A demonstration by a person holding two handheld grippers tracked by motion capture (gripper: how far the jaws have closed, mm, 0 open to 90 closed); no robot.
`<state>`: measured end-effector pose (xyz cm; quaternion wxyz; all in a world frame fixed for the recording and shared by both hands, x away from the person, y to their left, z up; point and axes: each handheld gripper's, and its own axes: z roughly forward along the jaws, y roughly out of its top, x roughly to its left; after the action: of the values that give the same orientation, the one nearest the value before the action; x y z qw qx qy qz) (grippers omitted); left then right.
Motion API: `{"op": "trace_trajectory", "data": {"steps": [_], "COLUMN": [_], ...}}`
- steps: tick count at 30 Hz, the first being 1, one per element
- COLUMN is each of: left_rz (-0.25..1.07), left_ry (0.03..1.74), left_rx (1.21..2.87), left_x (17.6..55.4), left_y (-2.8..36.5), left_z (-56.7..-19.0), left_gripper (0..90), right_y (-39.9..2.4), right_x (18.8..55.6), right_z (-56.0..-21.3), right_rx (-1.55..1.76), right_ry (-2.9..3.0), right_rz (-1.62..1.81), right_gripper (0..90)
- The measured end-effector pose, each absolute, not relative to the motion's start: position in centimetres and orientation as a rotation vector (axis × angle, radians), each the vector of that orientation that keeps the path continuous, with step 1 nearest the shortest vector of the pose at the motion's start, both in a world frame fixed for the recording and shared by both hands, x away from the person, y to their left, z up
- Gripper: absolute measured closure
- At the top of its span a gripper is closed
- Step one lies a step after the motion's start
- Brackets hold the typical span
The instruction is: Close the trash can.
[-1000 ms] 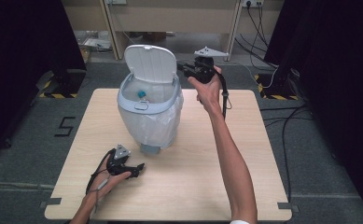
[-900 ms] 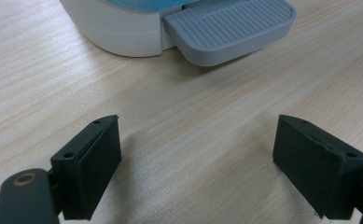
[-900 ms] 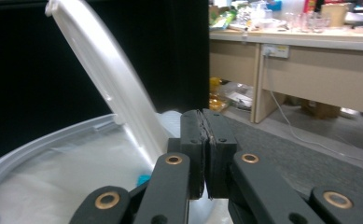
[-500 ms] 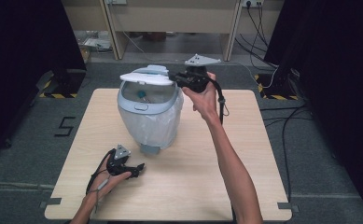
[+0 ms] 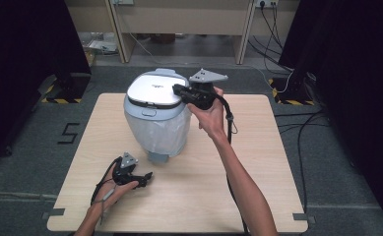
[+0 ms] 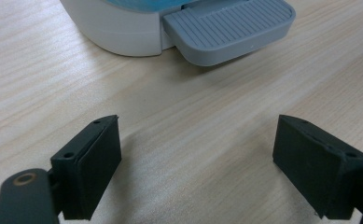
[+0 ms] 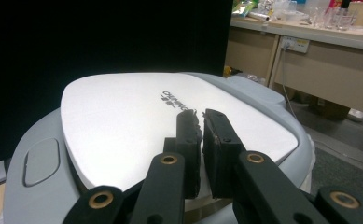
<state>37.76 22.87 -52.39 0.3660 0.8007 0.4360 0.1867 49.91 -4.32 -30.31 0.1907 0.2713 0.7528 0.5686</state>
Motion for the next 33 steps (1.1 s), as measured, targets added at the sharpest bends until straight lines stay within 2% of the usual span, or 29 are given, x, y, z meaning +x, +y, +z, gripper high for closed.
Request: {"op": "trace_trajectory", "data": {"steps": [20, 26, 33], "left_rz": [0.484, 0.485, 0.483], "left_ry": [1.125, 1.13, 1.127], "left_rx": [2.051, 2.048, 2.055], "left_x": [37.7, 37.7, 37.6], "left_y": [22.8, 22.8, 22.8], "left_z": [-52.4, -52.4, -52.4], "left_gripper": [14.0, 14.0, 14.1], "right_y": [-1.9, 0.1, 1.7], "right_x": [47.3, 46.3, 46.1], "right_z": [-31.1, -31.0, -30.9], "right_rx": [0.697, 0.624, 0.597], "right_ry": [2.144, 2.149, 2.199], "right_rz": [1.57, 1.491, 1.46], "right_gripper": [83.9, 88.5, 89.4]}}
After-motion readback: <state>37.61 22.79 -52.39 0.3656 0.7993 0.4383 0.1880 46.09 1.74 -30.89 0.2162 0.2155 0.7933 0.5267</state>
